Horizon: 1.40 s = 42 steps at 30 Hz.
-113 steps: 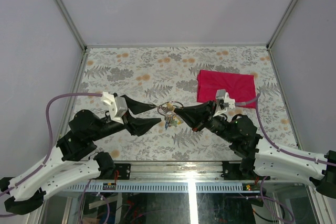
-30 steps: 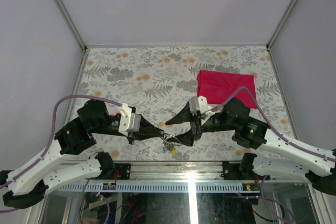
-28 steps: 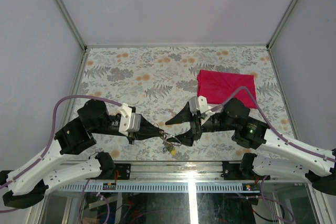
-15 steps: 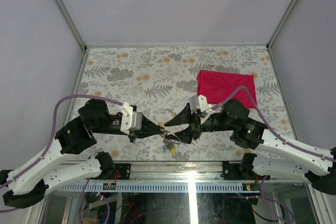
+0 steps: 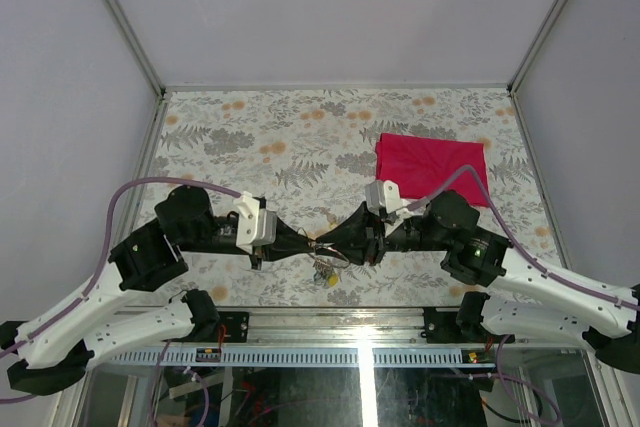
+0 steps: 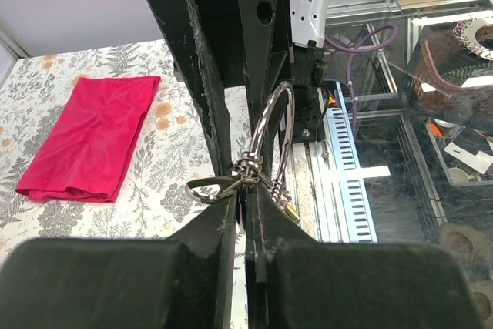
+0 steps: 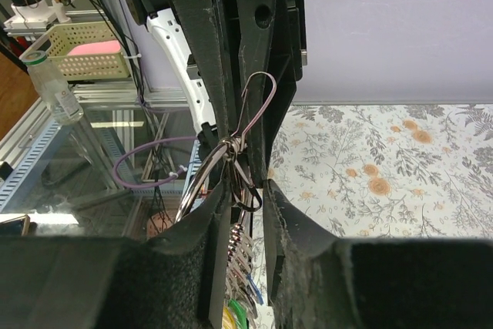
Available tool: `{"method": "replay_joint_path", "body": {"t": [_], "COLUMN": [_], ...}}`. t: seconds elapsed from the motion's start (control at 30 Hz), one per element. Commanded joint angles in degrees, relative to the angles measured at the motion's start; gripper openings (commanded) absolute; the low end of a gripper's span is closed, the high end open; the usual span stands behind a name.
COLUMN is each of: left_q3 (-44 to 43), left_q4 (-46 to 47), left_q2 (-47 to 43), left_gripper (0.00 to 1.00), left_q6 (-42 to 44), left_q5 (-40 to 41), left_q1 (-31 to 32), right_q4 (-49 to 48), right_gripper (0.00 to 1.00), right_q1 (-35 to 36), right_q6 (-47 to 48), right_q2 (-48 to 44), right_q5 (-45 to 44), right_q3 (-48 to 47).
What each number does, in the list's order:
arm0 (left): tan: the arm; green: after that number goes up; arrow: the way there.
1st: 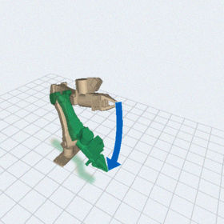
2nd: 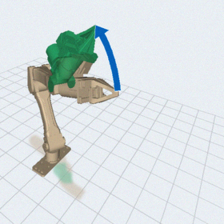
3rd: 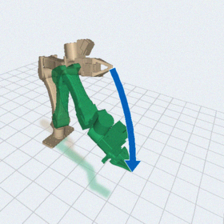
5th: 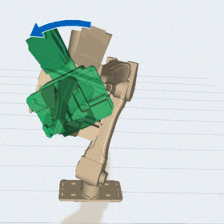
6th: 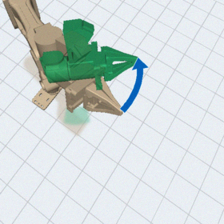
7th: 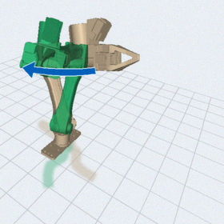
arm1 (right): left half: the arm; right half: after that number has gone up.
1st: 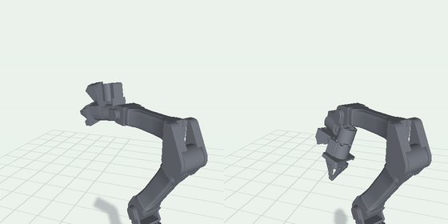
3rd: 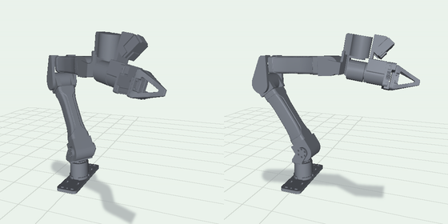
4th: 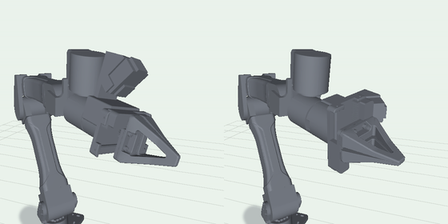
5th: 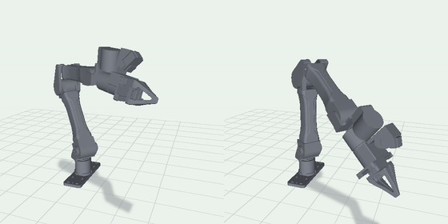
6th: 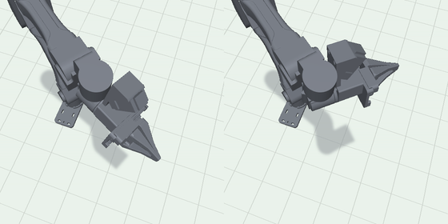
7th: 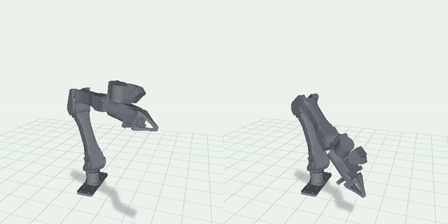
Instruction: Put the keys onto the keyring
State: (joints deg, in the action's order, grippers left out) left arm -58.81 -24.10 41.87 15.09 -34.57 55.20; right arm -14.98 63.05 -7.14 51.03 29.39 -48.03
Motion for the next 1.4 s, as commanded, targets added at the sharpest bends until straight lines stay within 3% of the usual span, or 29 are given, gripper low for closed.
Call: {"method": "replay_joint_path", "body": {"t": [0.0,0.53,0.87,1.13,1.37], "left_q3": [-1.88,-2.18,-2.00,-1.18,-0.27], "left_q4": [1.27,0.89,1.69,2.52,3.29], "left_q2": [0.21,0.50,0.43,-0.83,-2.66], "left_gripper": [0.00,0.00,0.25,0.32,0.36], "left_q6": [0.75,0.56,0.08,-0.51,-1.14], "left_q5": [1.71,1.85,0.61,1.69,5.93], "left_q1": [-0.17,-0.18,-0.11,-0.19,-0.20], "right_q4": [-1.32,5.81,9.01,10.89,18.41], "right_gripper": [0.24,0.02,0.00,0.00,0.00], "right_q1": [0.24,0.24,0.26,0.26,0.25], "right_q6": [0.86,6.15,10.45,12.70,17.47], "right_q2": [-2.75,-4.77,-3.76,-3.46,-3.01], "right_q5": [-1.75,-4.10,-5.39,-8.22,-13.77], "right_q3": [-0.66,-4.20,-7.00,-8.47,-12.53]}}
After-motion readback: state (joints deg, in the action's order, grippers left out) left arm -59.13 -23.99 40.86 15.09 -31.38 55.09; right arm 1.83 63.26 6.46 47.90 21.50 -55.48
